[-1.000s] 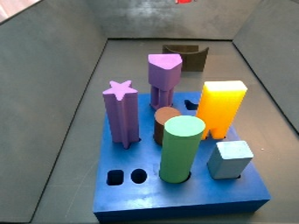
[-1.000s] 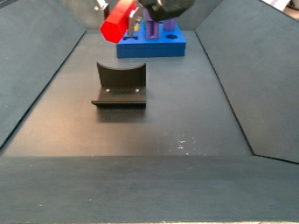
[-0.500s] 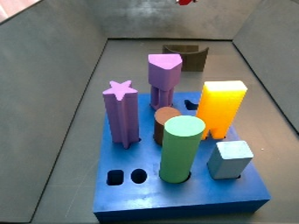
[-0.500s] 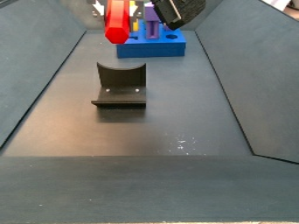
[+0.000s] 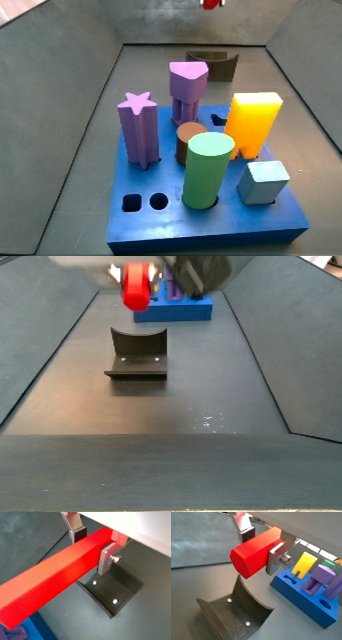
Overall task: Pick up the hexagon object. Move up. Place the hexagon object on the fixture. Regrasp the hexagon object. Move to above the board. Insert the hexagon object.
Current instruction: Place the hexagon object on the fixture.
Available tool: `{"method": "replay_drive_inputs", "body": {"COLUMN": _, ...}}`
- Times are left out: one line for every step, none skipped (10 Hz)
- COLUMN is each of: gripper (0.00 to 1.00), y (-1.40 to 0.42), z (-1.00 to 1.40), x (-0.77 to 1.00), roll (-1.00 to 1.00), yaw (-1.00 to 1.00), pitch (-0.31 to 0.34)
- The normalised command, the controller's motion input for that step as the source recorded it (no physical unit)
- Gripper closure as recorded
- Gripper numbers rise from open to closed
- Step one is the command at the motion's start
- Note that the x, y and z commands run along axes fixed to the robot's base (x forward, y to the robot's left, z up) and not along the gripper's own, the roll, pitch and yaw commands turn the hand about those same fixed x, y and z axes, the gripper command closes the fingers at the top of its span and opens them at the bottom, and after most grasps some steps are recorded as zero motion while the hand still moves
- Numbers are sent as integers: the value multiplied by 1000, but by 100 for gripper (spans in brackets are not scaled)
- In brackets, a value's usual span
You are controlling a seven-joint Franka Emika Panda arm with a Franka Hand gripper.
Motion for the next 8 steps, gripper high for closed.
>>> {"method": "replay_drive_inputs", "body": {"gripper": 100, "y": 89, "z": -1000, "x": 142, "roll": -1000, "yaw": -185, "pitch": 68}}
{"method": "replay_drive_inputs", "body": {"gripper": 100, "y": 87, "z": -1000, "x": 150, "roll": -1000, "yaw": -191, "pitch": 69}}
{"method": "replay_drive_inputs", "body": {"gripper": 100, "y": 91, "z": -1000, "x": 163, "roll": -1000, "yaw": -207, "pitch": 62}}
{"method": "replay_drive_inputs", "body": {"gripper": 100, "y": 97, "z": -1000, "x": 169, "roll": -870, "yaw": -197, "pitch": 45}}
{"method": "replay_drive_inputs", "body": {"gripper": 100, "y": 100, "z": -1000, "x": 173, "roll": -757, "yaw": -183, "pitch": 31}}
{"method": "replay_drive_inputs", "body": {"gripper": 100, "y": 108, "z": -1000, "x": 185, "roll": -474, "yaw": -148, "pitch": 2}}
{"method": "replay_drive_inputs", "body": {"gripper": 100, "y": 111, "z": -1000, "x": 189, "roll": -361, "yaw": -134, "pitch": -4}}
{"method": "replay_drive_inputs", "body": {"gripper": 100, "y": 92, "z": -954, "x": 188, "roll": -205, "yaw": -108, "pitch": -12}}
